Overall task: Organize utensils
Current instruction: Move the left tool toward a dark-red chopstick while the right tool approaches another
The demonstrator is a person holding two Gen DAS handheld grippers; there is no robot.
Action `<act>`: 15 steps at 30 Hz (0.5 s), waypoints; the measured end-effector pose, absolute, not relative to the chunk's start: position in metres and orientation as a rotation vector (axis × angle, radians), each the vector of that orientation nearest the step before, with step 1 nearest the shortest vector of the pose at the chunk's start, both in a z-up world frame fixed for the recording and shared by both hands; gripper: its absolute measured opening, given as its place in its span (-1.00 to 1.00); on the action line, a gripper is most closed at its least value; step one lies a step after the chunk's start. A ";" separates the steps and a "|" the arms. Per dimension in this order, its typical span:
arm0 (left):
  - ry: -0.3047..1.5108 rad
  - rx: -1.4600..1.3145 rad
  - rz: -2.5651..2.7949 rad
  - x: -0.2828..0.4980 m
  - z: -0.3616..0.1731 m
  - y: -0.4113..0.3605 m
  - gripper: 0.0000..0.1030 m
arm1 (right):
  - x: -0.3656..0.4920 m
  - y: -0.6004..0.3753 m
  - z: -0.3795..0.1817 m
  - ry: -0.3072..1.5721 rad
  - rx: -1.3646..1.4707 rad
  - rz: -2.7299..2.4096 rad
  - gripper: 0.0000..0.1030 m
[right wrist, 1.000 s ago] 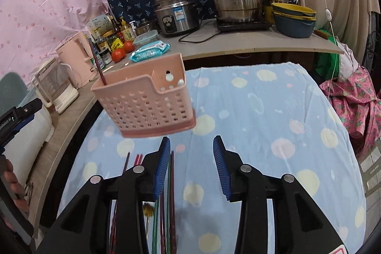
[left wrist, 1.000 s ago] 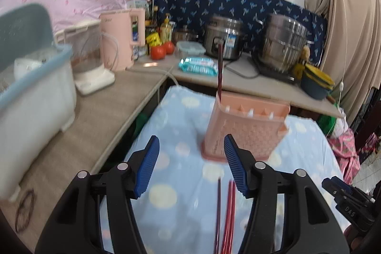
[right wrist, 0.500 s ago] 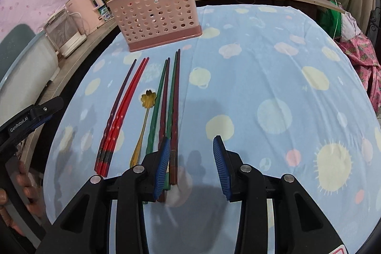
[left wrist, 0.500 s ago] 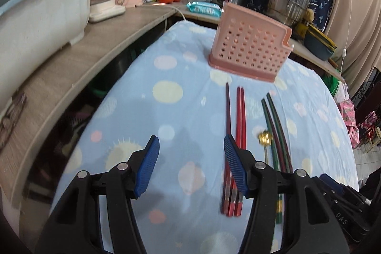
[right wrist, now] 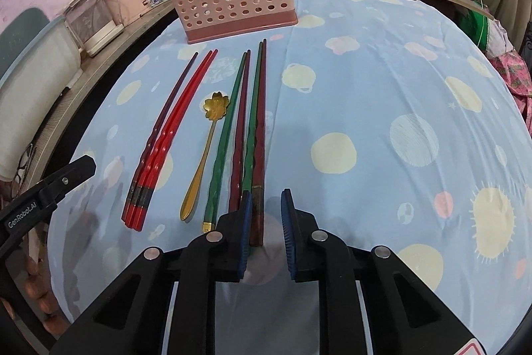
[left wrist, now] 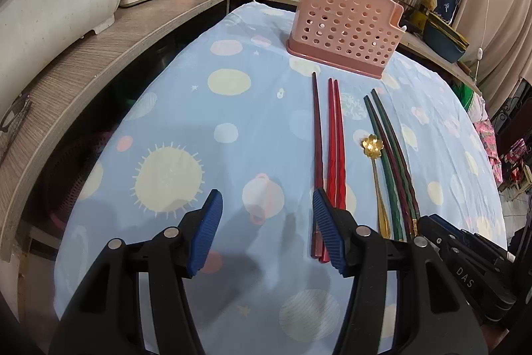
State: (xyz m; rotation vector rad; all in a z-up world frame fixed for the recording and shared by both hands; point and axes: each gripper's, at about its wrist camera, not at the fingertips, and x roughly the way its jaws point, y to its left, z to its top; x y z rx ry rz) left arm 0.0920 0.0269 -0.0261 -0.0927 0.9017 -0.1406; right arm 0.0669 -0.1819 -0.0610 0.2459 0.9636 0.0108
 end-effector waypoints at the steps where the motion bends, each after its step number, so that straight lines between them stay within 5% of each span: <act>1: 0.904 -0.092 -0.141 0.092 -0.027 0.027 0.04 | 0.067 -0.182 -0.061 0.961 0.243 0.010 -0.71; 15: 0.938 -0.073 -0.162 0.086 -0.041 0.020 0.04 | 0.069 -0.192 -0.068 0.971 0.247 -0.017 -0.84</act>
